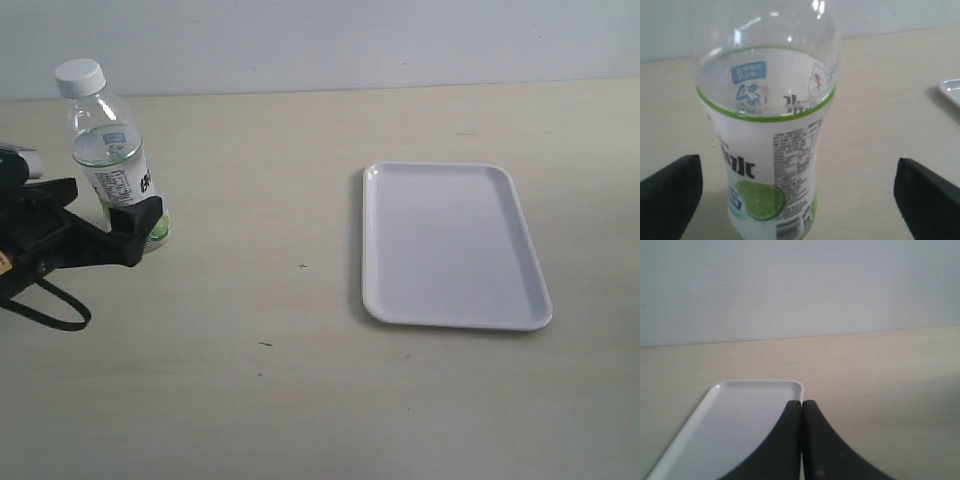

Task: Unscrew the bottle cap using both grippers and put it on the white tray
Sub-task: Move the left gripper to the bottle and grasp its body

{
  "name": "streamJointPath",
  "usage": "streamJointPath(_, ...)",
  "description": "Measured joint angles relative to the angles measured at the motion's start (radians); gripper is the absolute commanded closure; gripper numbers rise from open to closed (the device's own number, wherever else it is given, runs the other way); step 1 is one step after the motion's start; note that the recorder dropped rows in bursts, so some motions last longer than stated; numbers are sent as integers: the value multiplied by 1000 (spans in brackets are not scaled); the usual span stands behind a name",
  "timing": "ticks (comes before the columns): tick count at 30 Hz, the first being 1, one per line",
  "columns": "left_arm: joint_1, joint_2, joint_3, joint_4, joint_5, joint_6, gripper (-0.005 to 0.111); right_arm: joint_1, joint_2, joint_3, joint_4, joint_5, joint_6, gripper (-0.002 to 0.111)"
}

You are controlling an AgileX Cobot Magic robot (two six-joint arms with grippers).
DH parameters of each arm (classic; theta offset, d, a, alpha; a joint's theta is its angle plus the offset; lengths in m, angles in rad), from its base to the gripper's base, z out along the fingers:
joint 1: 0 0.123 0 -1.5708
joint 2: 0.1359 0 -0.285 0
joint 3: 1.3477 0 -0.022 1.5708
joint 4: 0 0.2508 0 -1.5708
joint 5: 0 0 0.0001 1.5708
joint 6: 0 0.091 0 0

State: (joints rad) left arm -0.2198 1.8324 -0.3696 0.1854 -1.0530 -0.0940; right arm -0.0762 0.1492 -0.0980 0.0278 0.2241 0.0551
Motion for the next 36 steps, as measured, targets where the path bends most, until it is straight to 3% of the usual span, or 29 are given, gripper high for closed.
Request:
streamJointPath(5, 0, 132, -111, 0, -9, -30, 2, 0, 0, 0, 0, 0, 0, 108)
streamJointPath(14, 0, 199, -192, -2, -15, -44, 2, 0, 0, 0, 0, 0, 0, 108)
streamJointPath(17, 0, 214, -217, -2, -15, -44, 7, 0, 0, 0, 0, 0, 0, 108)
streamJointPath(20, 0, 223, -235, -2, -17, -44, 27, 0, 0, 0, 0, 0, 0, 108)
streamJointPath(27, 0, 223, -242, 24, -19, -44, 103, 0, 0, 0, 0, 0, 0, 108)
streamJointPath(36, 0, 223, -245, 95, -19, -44, 107, 0, 0, 0, 0, 0, 0, 108)
